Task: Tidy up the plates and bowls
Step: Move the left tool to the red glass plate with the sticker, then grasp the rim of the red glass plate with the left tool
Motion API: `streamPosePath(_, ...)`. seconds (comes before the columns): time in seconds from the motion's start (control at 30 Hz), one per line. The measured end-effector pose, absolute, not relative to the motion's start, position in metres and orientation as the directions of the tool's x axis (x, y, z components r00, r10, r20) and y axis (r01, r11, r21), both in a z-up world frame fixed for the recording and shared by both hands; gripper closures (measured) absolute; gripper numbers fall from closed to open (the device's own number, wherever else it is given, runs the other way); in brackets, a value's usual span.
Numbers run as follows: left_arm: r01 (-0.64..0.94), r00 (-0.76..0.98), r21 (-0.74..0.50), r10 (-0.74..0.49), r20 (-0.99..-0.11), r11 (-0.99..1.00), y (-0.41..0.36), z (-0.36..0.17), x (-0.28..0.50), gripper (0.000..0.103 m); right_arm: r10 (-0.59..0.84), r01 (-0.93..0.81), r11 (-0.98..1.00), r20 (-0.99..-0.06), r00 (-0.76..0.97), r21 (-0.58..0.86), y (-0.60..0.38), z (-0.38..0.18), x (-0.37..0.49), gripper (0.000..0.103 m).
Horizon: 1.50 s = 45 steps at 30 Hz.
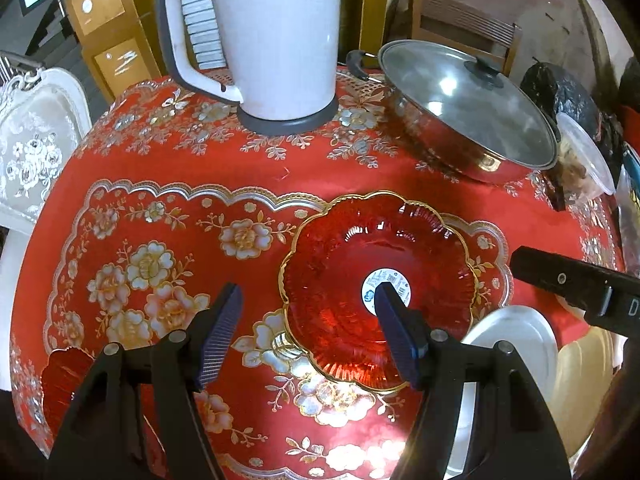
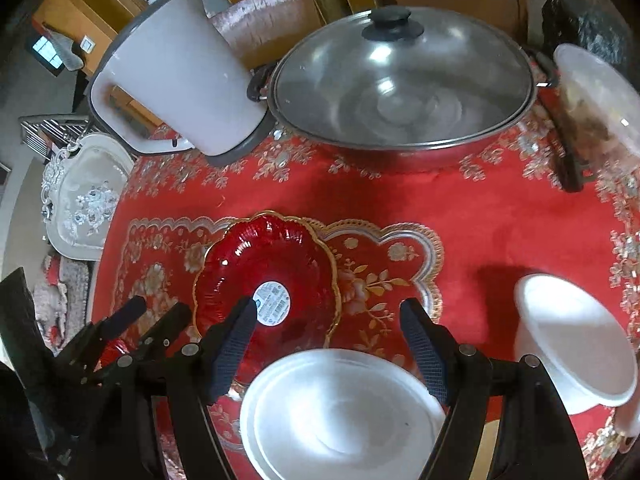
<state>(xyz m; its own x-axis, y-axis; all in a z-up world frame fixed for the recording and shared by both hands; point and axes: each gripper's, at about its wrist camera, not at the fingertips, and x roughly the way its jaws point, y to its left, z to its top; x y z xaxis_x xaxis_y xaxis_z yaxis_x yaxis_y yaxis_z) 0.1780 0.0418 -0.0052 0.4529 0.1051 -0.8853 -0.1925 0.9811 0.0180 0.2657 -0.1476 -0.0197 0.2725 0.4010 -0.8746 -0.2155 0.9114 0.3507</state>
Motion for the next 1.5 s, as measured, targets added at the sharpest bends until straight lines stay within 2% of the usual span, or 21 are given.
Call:
streamPosePath(1.0, -0.214, 0.412, 0.039, 0.126, -0.902, 0.976, 0.049, -0.029, 0.195, 0.035, 0.355, -0.205, 0.927, -0.912, 0.205, 0.315, -0.132, -0.05, 0.285, 0.027)
streamPosePath(1.33, -0.238, 0.373, -0.001, 0.09, -0.923, 0.971, 0.058, -0.043, 0.202, 0.035, 0.316, -0.195, 0.939, -0.933, 0.17, 0.283, -0.125, -0.062, 0.293, 0.027)
streamPosePath(1.5, -0.257, 0.341, -0.024, 0.067, -0.938, 0.966, 0.062, -0.053, 0.206, 0.035, 0.34, -0.166, 0.933, -0.932, 0.127, 0.318, -0.126, -0.072, 0.299, 0.027)
